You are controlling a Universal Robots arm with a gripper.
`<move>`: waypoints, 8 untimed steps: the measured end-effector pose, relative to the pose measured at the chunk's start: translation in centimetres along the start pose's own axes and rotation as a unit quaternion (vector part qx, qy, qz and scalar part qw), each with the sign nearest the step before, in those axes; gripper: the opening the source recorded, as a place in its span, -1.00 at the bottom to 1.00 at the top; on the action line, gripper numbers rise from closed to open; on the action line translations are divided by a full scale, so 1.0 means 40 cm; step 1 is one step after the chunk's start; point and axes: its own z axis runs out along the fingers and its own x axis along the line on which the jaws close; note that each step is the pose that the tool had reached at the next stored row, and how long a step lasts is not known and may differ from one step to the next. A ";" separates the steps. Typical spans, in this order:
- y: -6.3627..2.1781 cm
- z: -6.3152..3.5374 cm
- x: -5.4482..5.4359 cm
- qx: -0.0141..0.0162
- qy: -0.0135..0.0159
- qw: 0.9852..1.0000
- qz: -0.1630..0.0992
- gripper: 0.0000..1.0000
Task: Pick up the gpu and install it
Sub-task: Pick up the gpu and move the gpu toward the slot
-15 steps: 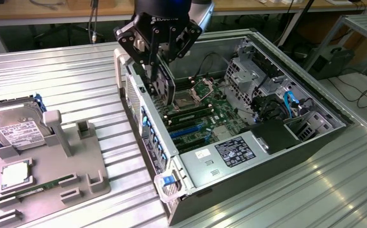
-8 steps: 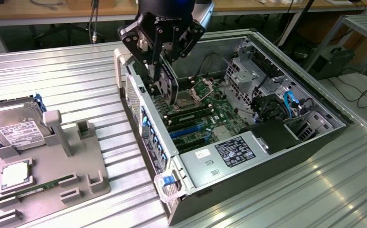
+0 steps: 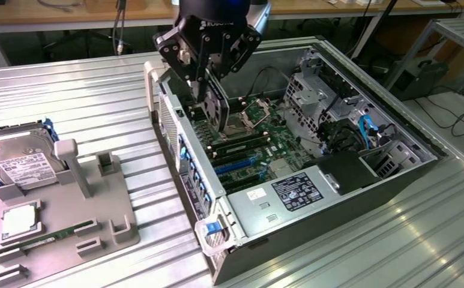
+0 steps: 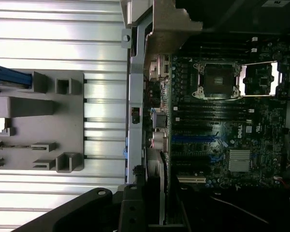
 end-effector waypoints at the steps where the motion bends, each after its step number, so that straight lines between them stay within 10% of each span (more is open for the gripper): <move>1: 0.000 0.000 -0.001 0.000 0.000 1.000 0.000 -0.44; 8: 0.000 0.001 -0.015 0.000 0.000 1.000 0.000 -0.44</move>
